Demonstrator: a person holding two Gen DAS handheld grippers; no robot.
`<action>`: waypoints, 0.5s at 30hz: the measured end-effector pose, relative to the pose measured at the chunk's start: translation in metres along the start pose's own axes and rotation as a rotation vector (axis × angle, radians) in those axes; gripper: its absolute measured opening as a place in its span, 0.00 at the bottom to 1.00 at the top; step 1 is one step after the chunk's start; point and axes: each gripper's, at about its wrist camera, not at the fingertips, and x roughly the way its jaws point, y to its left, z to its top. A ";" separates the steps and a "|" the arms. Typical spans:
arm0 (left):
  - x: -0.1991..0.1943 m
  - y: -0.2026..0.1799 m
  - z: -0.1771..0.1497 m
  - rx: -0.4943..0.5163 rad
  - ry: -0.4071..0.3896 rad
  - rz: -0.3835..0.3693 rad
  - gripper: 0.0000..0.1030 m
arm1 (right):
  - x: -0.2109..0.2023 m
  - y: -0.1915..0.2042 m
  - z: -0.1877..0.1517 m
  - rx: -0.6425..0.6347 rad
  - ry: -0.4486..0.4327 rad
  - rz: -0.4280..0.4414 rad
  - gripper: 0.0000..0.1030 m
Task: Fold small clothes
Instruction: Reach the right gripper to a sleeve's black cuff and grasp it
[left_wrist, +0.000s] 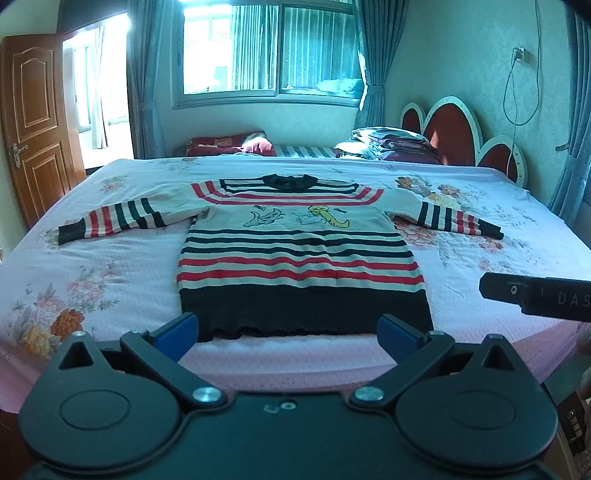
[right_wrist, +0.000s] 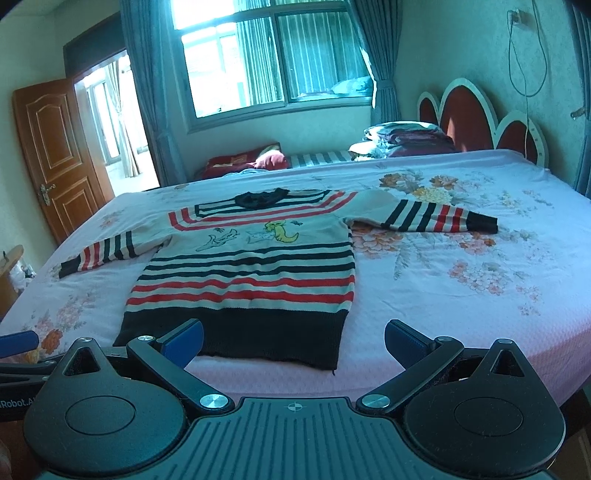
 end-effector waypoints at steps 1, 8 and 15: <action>0.005 0.002 0.002 -0.005 -0.001 -0.011 1.00 | 0.004 -0.001 0.002 0.004 0.001 -0.004 1.00; 0.042 0.013 0.031 -0.017 -0.038 -0.019 1.00 | 0.033 -0.011 0.025 0.056 -0.019 -0.060 1.00; 0.080 0.027 0.059 0.035 -0.047 -0.053 0.99 | 0.063 -0.009 0.049 0.087 -0.068 -0.120 1.00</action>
